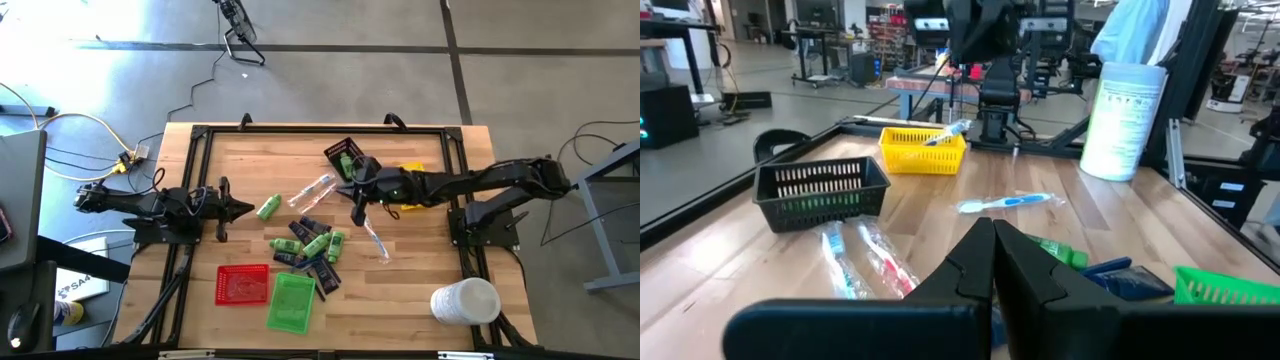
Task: Pick & Place Travel size toiletries
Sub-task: Put the shave cream into the red bin
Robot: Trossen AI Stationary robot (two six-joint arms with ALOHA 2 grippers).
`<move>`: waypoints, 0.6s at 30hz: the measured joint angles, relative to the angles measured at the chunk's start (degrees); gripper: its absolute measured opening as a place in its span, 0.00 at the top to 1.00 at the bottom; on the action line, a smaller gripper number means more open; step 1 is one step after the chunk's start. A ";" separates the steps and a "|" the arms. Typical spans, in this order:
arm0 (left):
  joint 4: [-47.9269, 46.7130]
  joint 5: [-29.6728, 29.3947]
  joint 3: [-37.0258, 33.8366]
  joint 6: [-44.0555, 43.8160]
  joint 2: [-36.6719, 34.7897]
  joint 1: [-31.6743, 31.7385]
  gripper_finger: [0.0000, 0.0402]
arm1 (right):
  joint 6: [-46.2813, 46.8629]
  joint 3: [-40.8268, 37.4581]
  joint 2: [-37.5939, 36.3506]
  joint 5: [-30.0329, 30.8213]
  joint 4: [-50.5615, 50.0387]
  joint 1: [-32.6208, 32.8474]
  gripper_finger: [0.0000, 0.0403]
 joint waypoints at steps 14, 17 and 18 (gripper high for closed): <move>-0.37 0.00 0.00 0.00 0.00 0.00 0.99 | 3.90 -23.41 -3.04 5.78 25.42 -0.03 0.99; -0.06 0.00 0.00 0.00 0.00 0.02 0.99 | 3.77 -24.58 -7.82 5.94 23.21 -1.70 0.99; 0.11 -0.02 0.00 0.00 0.00 0.02 0.99 | 3.54 -24.71 -9.99 5.69 21.27 -2.08 0.99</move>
